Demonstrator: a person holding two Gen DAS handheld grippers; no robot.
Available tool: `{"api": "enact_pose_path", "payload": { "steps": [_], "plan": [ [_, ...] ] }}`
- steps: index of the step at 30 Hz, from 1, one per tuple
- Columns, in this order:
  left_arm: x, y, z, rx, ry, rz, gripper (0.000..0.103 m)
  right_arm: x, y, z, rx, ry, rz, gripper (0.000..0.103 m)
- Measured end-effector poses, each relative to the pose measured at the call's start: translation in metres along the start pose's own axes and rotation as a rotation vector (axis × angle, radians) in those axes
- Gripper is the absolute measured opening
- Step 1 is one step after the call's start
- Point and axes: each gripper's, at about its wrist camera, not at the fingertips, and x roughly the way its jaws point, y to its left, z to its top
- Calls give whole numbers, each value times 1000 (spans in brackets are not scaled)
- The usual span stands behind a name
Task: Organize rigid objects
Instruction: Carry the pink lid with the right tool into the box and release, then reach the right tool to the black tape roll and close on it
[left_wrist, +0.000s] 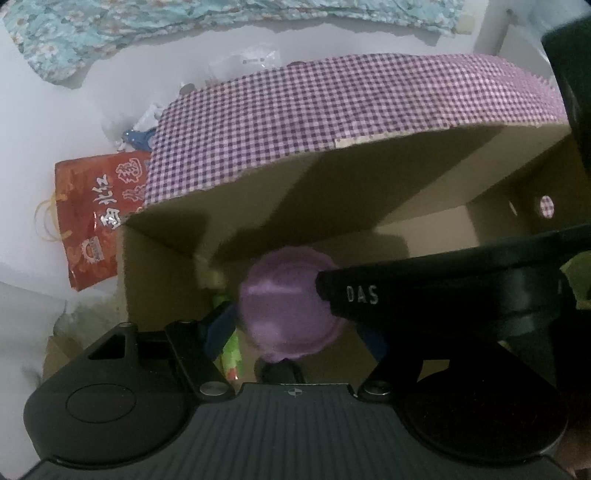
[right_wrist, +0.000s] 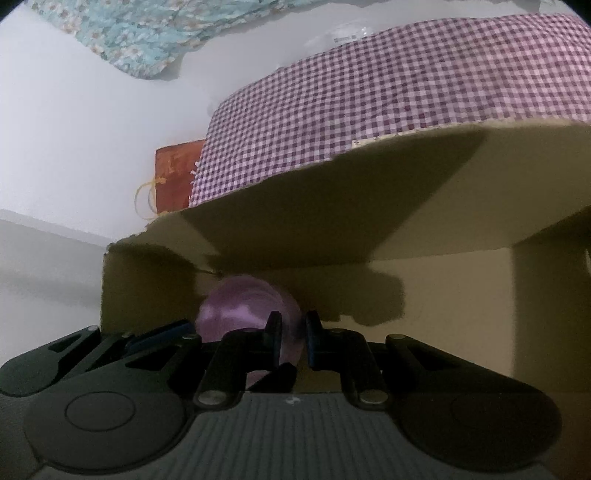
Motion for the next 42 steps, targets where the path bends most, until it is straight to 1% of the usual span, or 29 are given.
{"api": "enact_pose_path", "payload": {
  "steps": [3,7,10,14,17,18,20,22,24,26,28,31,34,36,37,39,42],
  "plan": [
    [-9,2,-1,-12,-24,-8,74,-3,-3,-2,18,-16,-2,19],
    [-24,5,-2,-31,-51,-26,74,-18,-11,-3,54,-45,43,19],
    [-49,8,-9,-45,-90,-56,74,-37,-10,-6,66,-77,86,19],
    [-92,17,-24,-74,-178,-118,74,-72,-9,-17,93,-125,165,19],
    [-133,23,-47,-85,-278,-203,75,-107,-6,-36,91,-166,237,19],
    [-146,24,-57,-81,-307,-215,76,-119,-4,-43,86,-160,253,19],
    [-170,22,-80,-71,-361,-234,79,-148,1,-64,71,-200,308,19],
    [-189,22,-104,-68,-402,-254,82,-175,3,-88,49,-223,360,19],
    [-200,21,-129,-74,-426,-261,82,-195,3,-111,36,-229,393,19],
    [-203,21,-152,-81,-442,-261,83,-214,2,-139,15,-244,417,19],
    [-201,21,-175,-98,-443,-266,84,-228,-3,-166,5,-264,427,19],
    [-184,18,-203,-128,-408,-275,85,-231,-13,-209,-10,-281,390,21],
    [-159,13,-223,-147,-351,-271,85,-213,-19,-239,4,-258,335,22],
    [-141,9,-233,-156,-311,-246,85,-195,-22,-255,13,-231,282,22],
    [-133,8,-238,-163,-294,-242,85,-184,-23,-262,20,-211,240,22],
    [-114,7,-246,-167,-260,-242,85,-167,-25,-271,15,-185,195,22],
    [-89,2,-253,-139,-207,-213,85,-138,-23,-275,7,-135,134,22]
  ]
}}
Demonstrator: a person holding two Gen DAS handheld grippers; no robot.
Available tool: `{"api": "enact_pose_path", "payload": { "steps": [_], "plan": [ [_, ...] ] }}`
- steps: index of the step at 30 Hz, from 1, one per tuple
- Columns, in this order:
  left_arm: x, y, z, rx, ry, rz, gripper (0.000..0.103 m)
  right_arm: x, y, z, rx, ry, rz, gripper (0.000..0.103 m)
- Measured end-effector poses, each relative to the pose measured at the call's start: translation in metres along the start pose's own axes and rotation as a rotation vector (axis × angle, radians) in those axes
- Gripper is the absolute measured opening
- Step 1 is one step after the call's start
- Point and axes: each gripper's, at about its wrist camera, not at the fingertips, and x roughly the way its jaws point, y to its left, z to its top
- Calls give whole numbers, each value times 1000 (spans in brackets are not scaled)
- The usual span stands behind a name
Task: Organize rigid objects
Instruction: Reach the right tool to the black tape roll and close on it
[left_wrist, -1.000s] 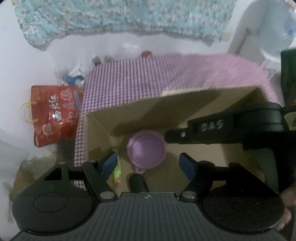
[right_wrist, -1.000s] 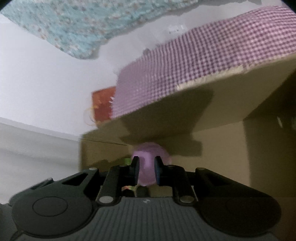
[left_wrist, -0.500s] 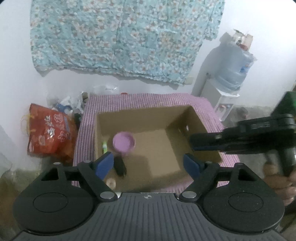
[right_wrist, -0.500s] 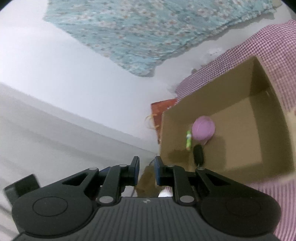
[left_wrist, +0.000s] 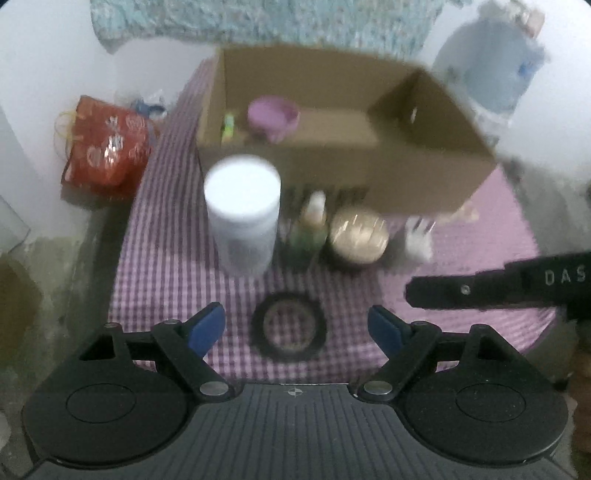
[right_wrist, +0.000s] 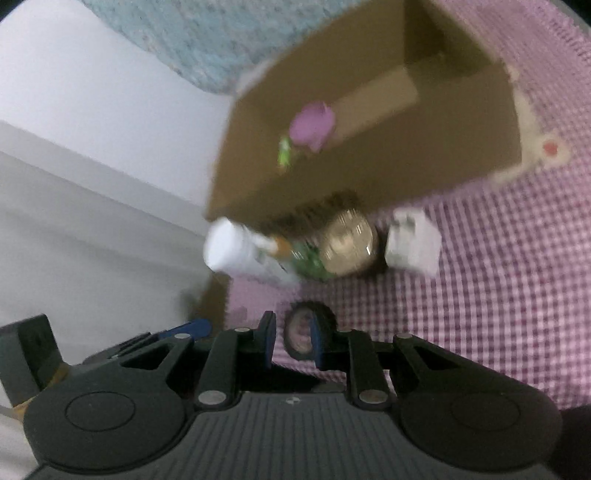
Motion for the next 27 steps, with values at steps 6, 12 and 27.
{"api": "enact_pose_path", "payload": {
  "steps": [6,12,27],
  "plan": [
    [28,-2,-17,46,60,40,85,47,3,-7,-15,82,-72,22],
    [44,-5,-24,74,82,51,83,79,4,-9,-23,131,-126,22],
    [59,-6,-28,96,96,28,76,106,10,-7,-71,140,-190,22]
  ]
}}
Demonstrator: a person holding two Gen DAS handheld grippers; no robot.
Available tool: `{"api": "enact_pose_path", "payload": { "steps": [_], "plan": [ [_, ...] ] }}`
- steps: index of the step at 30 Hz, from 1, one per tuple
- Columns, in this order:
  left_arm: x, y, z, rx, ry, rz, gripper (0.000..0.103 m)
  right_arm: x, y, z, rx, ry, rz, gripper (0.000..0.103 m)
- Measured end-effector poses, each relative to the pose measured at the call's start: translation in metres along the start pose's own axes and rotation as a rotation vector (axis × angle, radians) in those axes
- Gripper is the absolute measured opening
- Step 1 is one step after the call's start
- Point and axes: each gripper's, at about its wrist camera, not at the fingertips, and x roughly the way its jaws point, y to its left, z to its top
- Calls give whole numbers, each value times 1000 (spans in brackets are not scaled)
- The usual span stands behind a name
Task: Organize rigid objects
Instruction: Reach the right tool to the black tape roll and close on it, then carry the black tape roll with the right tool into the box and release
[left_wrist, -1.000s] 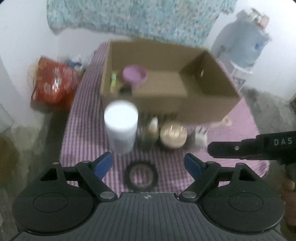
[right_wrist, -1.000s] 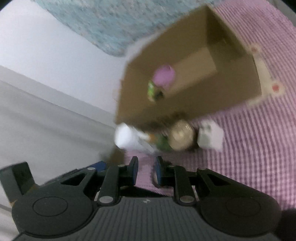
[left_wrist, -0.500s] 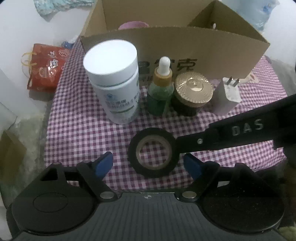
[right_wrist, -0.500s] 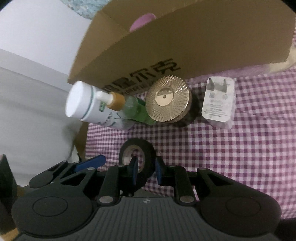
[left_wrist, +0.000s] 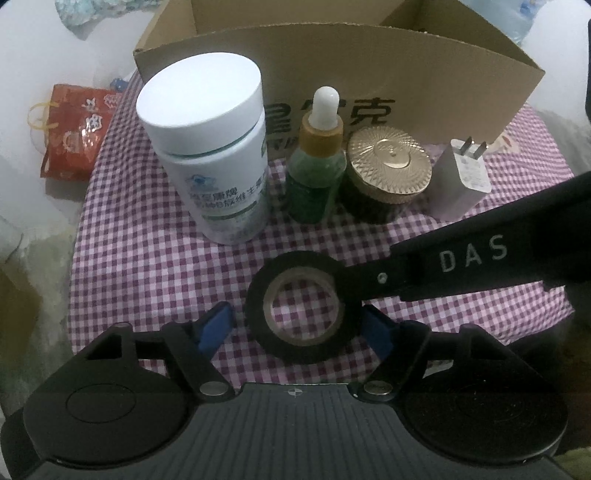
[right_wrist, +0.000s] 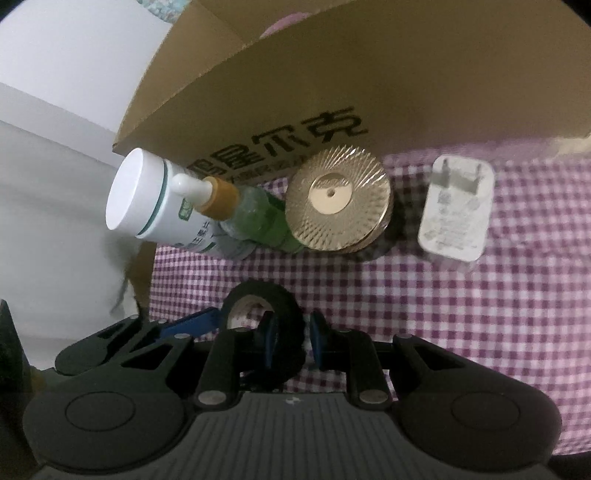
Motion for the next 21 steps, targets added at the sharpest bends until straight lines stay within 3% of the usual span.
{"api": "enact_pose_path", "payload": {
  "steps": [13,21],
  "plan": [
    [-4,2,1,-5,-63,-35,67,0,10,-2,-46,-10,-5,27],
    [-8,4,0,-21,-66,-57,67,-5,9,-3,-54,-28,-24,20]
  ]
}}
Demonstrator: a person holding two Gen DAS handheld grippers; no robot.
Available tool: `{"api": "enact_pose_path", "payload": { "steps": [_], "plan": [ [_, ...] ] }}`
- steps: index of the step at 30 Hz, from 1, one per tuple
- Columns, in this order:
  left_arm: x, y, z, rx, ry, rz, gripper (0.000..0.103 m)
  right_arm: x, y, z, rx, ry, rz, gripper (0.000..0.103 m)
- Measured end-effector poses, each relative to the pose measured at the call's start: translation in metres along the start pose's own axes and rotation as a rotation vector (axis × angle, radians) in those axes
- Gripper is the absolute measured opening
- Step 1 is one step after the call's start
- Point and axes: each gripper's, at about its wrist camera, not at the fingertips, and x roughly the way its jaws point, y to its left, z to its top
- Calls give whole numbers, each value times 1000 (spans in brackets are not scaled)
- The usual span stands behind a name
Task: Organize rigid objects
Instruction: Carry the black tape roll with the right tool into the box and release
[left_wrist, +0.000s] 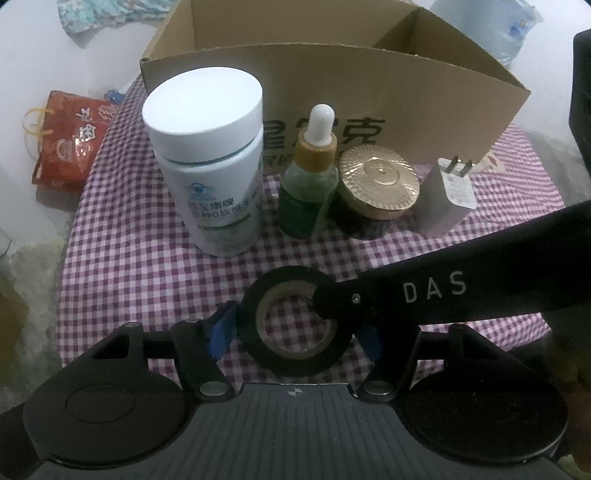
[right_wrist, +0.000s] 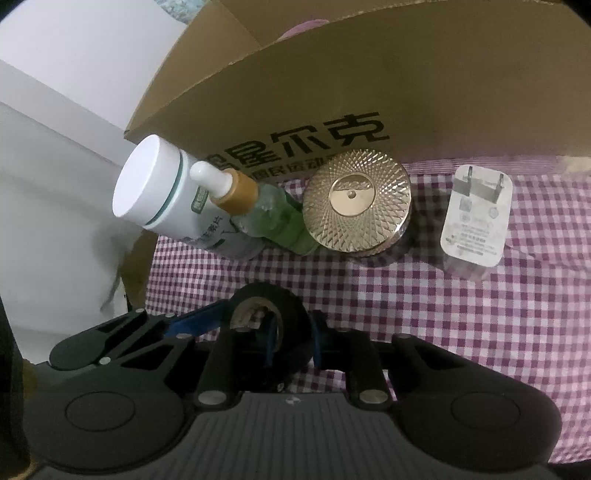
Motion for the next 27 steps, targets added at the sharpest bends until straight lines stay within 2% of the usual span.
{"api": "enact_pose_path", "payload": {
  "steps": [4,9,12,16,21,25,27],
  "plan": [
    [-10,-3,-2,-5,-3,-17,66,-6,3,-6,2,-8,-2,20],
    [-36,-10,-1,19,-43,-13,66,-31,11,-16,-21,-51,-1,19],
    [-60,-15,6,37,-93,0,66,-54,21,-20,-44,-93,8,19],
    [-97,-23,17,69,-198,28,67,-97,42,-20,-100,-187,24,19],
    [-131,-28,56,89,-305,49,67,-144,60,5,-165,-303,56,19],
    [-126,-29,103,107,-328,58,67,-163,64,46,-180,-341,77,19],
    [-114,-27,127,105,-298,52,67,-162,61,70,-165,-329,81,19]
  ]
}}
